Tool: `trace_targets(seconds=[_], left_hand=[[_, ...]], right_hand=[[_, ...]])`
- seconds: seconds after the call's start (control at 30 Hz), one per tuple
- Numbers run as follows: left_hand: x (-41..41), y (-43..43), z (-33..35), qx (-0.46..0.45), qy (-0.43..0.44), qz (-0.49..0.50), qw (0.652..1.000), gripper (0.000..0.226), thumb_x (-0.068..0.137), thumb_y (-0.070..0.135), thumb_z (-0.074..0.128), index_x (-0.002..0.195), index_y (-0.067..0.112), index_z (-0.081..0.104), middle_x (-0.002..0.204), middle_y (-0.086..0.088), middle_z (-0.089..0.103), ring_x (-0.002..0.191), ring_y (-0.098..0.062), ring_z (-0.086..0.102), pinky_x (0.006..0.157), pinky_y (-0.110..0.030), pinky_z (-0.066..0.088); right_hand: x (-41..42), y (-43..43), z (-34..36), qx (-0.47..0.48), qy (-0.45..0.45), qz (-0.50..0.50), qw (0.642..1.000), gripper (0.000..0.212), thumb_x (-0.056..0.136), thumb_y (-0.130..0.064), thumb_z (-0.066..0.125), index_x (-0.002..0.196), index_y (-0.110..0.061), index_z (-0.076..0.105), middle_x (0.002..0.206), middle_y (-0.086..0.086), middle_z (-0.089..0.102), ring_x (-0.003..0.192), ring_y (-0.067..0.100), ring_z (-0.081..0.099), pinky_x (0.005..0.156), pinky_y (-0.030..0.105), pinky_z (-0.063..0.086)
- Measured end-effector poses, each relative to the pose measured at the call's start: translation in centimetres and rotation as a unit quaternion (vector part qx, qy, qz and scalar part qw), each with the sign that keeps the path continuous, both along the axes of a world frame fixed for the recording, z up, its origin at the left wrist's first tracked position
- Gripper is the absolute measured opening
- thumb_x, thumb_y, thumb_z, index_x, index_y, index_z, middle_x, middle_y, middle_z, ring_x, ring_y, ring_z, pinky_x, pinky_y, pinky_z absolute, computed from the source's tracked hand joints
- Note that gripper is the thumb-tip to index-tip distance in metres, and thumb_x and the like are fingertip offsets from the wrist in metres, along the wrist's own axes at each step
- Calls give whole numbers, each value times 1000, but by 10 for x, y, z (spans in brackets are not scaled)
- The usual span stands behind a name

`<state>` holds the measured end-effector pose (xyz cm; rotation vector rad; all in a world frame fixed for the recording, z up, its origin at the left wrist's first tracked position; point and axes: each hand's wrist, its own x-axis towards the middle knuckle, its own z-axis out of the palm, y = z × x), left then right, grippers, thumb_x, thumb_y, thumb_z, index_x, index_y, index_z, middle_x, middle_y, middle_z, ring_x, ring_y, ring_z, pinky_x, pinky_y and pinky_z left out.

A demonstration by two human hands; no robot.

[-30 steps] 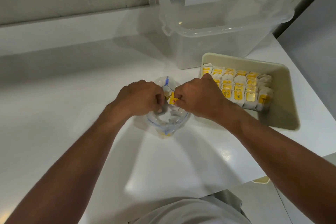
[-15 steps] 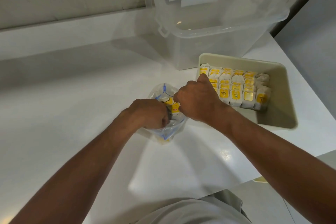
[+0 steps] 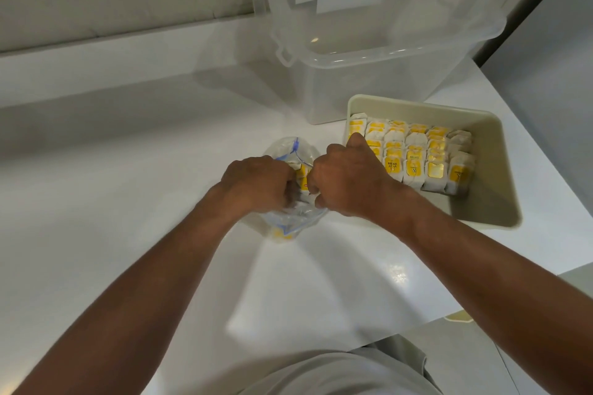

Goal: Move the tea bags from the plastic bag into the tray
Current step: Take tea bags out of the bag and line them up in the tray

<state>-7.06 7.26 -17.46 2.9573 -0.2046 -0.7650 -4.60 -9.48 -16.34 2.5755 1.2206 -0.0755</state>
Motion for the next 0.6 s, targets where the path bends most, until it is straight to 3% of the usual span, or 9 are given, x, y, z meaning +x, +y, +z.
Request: trace_targets(seconds=[0.1, 0.23, 0.33, 0.47, 0.6], left_hand=[[-4, -17, -3, 54, -16, -40, 998, 29, 89, 50, 54, 111, 34, 63, 87, 11, 53, 84, -19, 54, 70, -30, 39], [-7, -25, -10, 50, -22, -49, 997, 26, 97, 47, 47, 113, 31, 61, 79, 10, 46, 82, -18, 52, 71, -30, 38], [-6, -21, -14, 24, -23, -47, 998, 26, 97, 52, 45, 106, 35, 62, 85, 12, 52, 82, -16, 53, 69, -29, 36], [5, -2, -7, -59, 5, 9, 998, 14, 87, 48, 58, 86, 35, 62, 83, 12, 63, 78, -16, 62, 67, -28, 44], [11, 14, 8, -167, 28, 51, 984, 21, 86, 41, 66, 74, 24, 62, 62, 3, 70, 52, -1, 63, 65, -26, 48]], right_hand=[[-1, 2, -2, -40, -35, -16, 998, 11, 74, -39, 66, 72, -29, 69, 67, -8, 65, 70, 16, 61, 77, 38, 42], [-1, 1, -7, -39, -48, -14, 998, 19, 61, -39, 72, 53, -26, 61, 50, -9, 57, 55, 15, 57, 71, 35, 45], [-3, 1, -5, -19, -34, -10, 999, 13, 76, -37, 64, 67, -28, 66, 62, -8, 62, 67, 16, 60, 80, 39, 43], [-2, -1, 4, 2, 16, -32, 999, 19, 92, -32, 49, 96, -27, 67, 91, -4, 66, 93, 22, 60, 92, 44, 32], [1, 1, 4, 5, 18, -47, 999, 19, 89, -42, 54, 95, -27, 63, 79, -5, 55, 92, 22, 62, 89, 42, 31]])
